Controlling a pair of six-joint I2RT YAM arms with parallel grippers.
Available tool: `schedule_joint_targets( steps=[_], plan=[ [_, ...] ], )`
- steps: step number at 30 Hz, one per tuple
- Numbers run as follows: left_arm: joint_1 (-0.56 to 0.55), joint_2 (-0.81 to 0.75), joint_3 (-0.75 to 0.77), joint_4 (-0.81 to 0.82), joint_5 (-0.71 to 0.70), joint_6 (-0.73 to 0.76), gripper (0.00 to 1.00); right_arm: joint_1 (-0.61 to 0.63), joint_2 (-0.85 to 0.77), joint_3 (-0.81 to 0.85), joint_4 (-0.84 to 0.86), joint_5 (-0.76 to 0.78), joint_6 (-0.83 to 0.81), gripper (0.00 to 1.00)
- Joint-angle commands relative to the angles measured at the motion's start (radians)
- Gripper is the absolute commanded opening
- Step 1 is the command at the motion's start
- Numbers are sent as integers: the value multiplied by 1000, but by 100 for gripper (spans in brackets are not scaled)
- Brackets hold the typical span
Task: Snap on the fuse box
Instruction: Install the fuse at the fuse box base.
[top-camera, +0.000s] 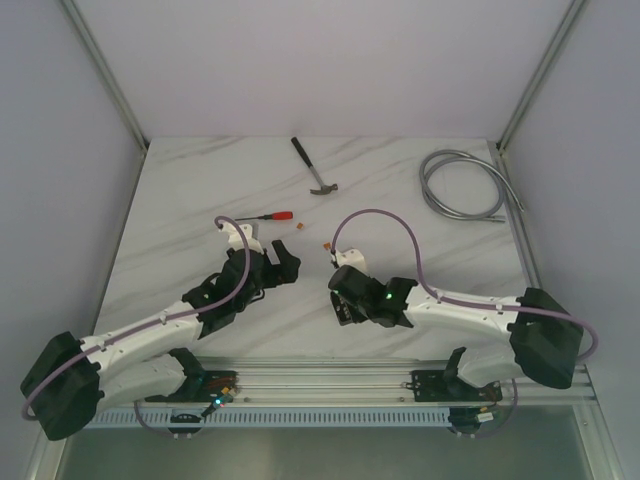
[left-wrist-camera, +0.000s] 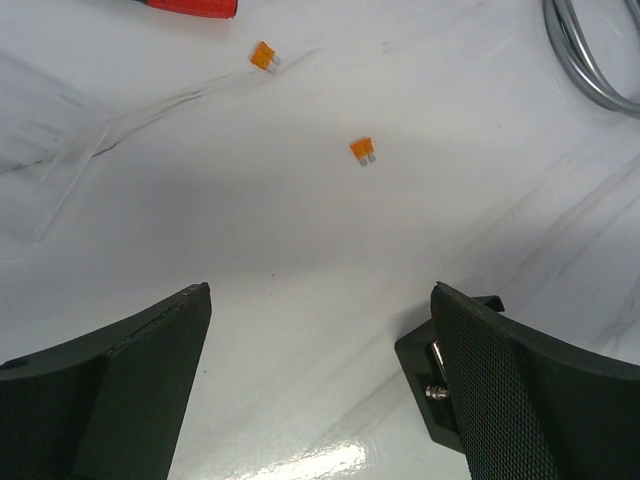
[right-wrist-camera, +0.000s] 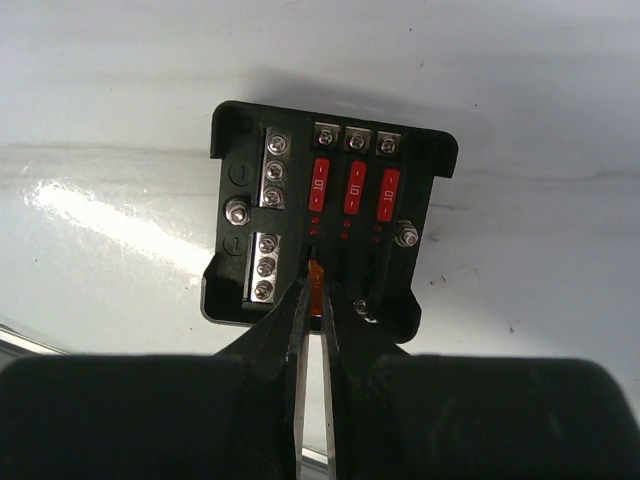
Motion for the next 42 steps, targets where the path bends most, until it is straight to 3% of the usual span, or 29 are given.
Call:
schedule_joint_targets(
  steps=[1,26,42],
  plan=[
    [7,10,29,-8,3,-8,100,8,19,-8,-6,42,18,0],
    [12,-39,14,-33,-26,-28,100,25,122,31,51,114,-8,0],
    [19,-54,6,-45,-27,-43,100,34,101,50,41,137,2,0]
  ],
)
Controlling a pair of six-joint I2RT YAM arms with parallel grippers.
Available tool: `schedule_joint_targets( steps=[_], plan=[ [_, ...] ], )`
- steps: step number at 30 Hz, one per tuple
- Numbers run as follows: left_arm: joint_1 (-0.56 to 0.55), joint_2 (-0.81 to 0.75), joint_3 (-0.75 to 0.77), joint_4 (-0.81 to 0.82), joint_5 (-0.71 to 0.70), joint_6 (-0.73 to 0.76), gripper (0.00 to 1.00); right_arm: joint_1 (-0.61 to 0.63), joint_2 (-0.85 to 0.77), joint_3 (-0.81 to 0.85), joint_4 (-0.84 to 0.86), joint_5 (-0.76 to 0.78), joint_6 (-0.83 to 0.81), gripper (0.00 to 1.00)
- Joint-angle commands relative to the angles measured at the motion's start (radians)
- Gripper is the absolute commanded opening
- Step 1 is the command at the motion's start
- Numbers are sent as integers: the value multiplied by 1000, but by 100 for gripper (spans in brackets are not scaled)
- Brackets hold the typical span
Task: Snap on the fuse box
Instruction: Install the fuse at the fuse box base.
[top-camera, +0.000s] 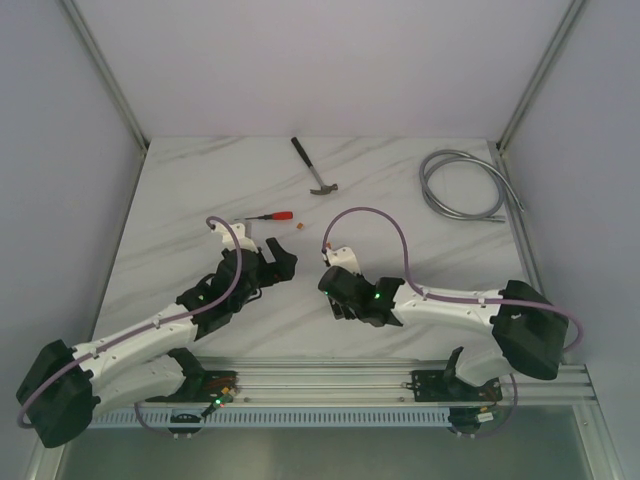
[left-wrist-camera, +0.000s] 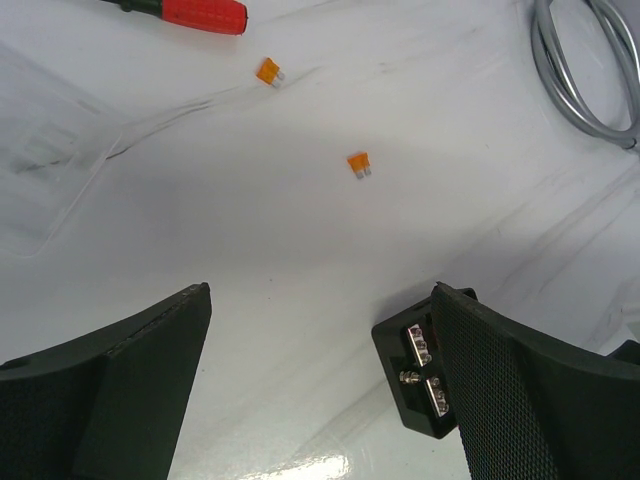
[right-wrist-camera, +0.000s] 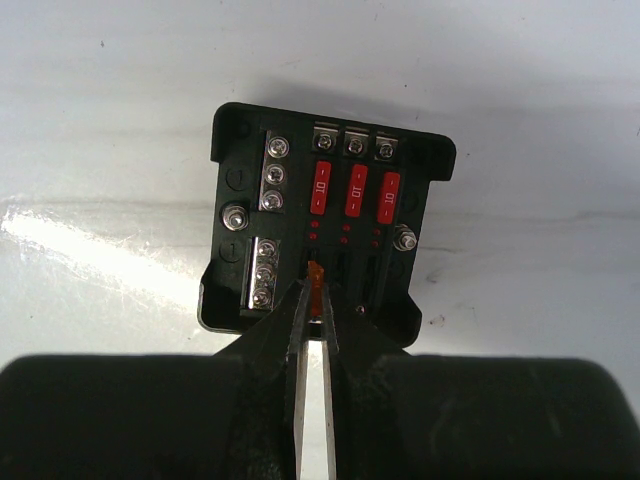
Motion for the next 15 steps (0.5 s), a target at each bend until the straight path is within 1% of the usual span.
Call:
schedule_joint_targets(
  steps=[1,15],
  plan=[
    [5,-8,6,-16,-16,-10,100,12,9,13,-14,47,10,0],
    [6,-12,4,-20,-22,-22,100,37,-15,11,-2,91,6,0]
  ],
)
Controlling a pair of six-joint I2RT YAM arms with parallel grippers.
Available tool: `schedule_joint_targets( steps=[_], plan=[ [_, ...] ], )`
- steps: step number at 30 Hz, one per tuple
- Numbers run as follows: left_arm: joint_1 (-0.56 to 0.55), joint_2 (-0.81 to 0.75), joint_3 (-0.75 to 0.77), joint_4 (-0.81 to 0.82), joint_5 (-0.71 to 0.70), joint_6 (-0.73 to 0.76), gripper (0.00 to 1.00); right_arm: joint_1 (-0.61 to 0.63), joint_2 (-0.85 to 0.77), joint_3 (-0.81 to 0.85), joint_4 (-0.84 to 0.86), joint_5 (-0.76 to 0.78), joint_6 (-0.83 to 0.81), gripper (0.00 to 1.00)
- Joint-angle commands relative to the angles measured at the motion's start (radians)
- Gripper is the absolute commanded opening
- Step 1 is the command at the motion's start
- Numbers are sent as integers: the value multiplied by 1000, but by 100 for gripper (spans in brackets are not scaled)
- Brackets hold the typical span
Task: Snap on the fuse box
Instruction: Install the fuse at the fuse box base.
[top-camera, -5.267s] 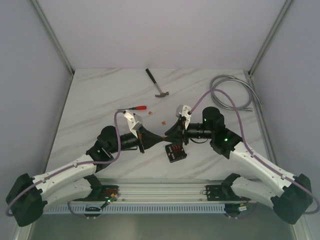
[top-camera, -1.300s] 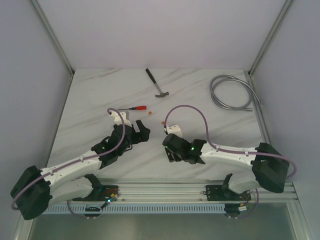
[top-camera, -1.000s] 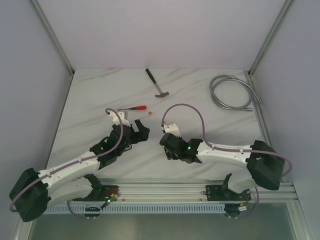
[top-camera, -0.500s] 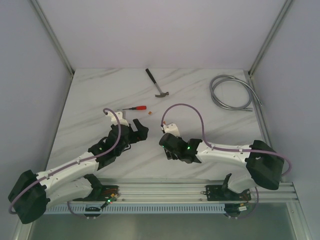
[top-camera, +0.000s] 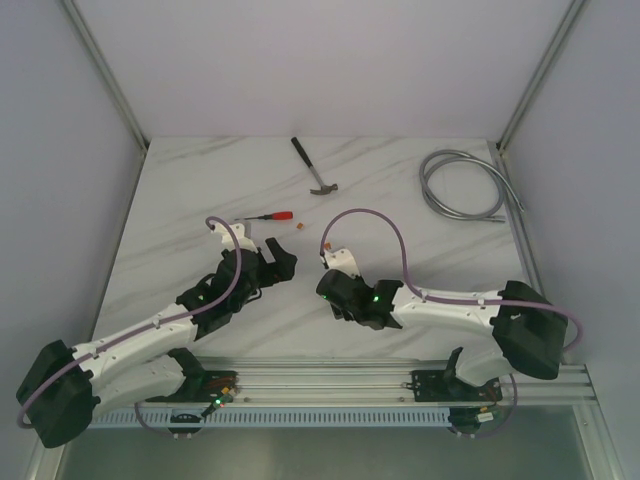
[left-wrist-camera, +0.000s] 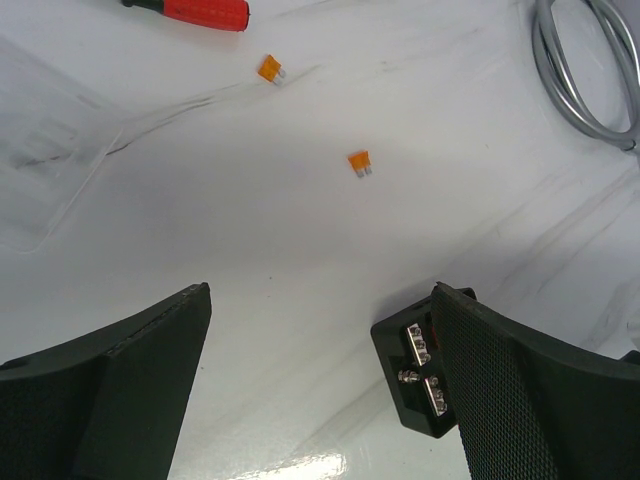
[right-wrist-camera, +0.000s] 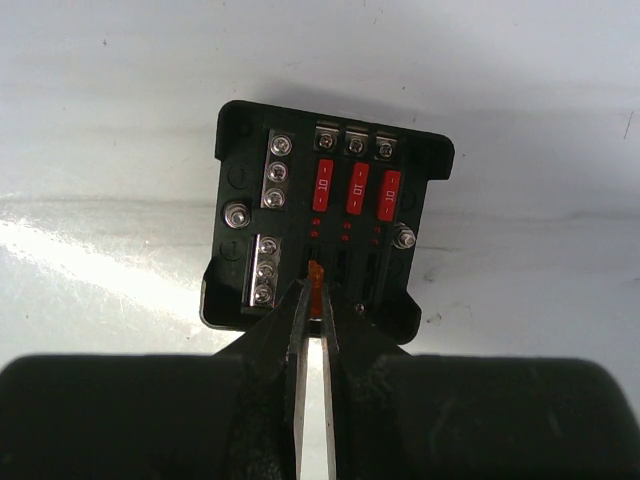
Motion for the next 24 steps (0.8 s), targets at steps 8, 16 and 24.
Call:
schedule_joint_targets(
  steps=[8,16,24],
  plan=[
    [5,-7,6,-14,-23,-14,100,13,7,3,17,52,6,0],
    [5,0,9,-14,-19,-13,100,13,67,1,37,32,2,0],
    [5,5,11,-14,-20,-12,100,13,59,-7,11,43,23,5]
  ],
)
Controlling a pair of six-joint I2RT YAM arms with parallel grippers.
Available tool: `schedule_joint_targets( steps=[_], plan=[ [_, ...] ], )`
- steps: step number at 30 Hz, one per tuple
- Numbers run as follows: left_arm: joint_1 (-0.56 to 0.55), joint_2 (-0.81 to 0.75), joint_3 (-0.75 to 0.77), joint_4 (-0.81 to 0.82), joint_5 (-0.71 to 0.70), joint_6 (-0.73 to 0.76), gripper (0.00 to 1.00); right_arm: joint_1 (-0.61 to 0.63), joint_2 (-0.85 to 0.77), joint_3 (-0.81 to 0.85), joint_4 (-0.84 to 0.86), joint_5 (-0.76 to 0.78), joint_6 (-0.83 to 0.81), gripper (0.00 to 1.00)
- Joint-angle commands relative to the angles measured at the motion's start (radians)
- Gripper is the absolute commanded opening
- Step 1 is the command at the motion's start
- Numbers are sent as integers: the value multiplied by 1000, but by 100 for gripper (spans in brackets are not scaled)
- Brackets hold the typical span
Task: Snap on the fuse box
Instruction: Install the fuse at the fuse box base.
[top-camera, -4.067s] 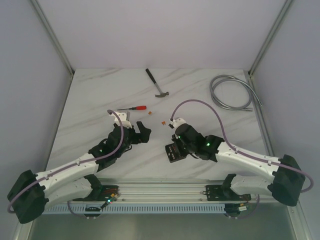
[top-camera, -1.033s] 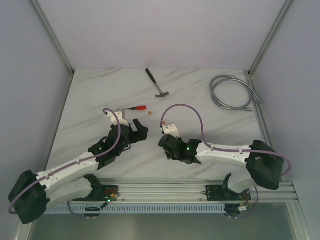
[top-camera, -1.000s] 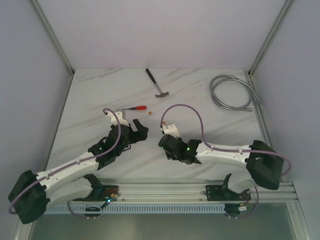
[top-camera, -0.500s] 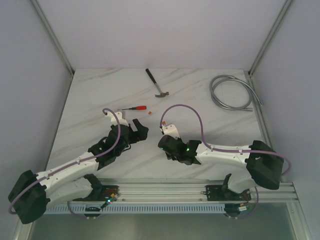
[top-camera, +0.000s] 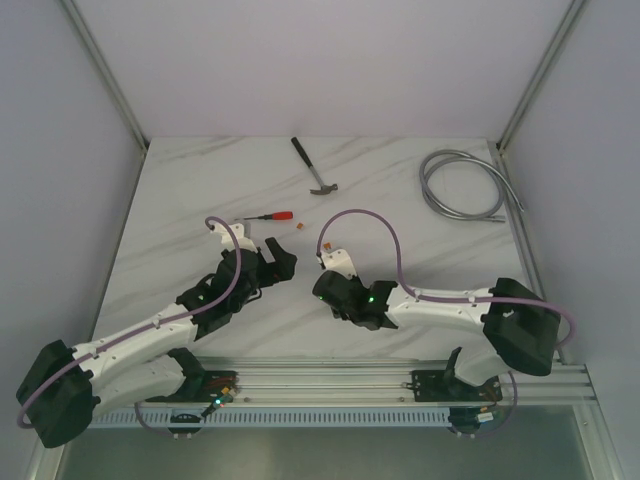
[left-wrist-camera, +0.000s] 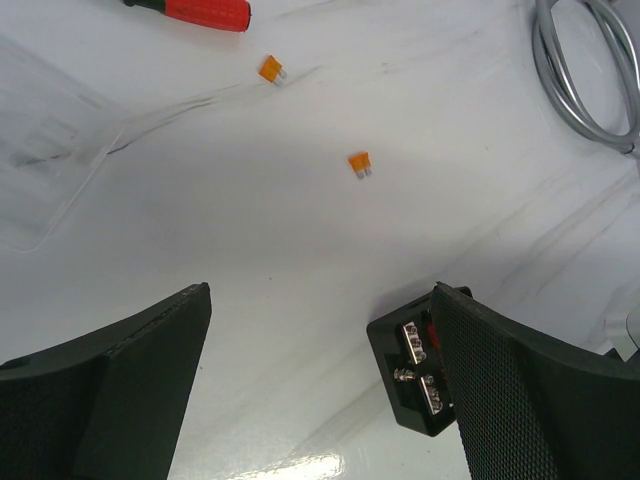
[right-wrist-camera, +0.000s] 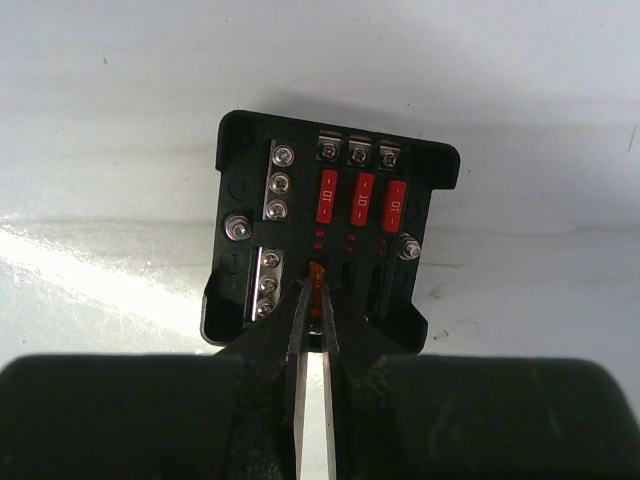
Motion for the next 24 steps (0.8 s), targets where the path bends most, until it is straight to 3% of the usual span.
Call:
schedule_joint_targets(
  steps=[1,13,24],
  plan=[
    [5,6,12,-14,-17,-6,100,5,9,-11,-33,17,27,6],
    [6,2,10,-16,-9,-7,100,4,-22,21,-50,-7,32,31],
    [6,-8,7,-20,-9,-3,100,-27,-35,73,-80,-64,8,35]
  ],
)
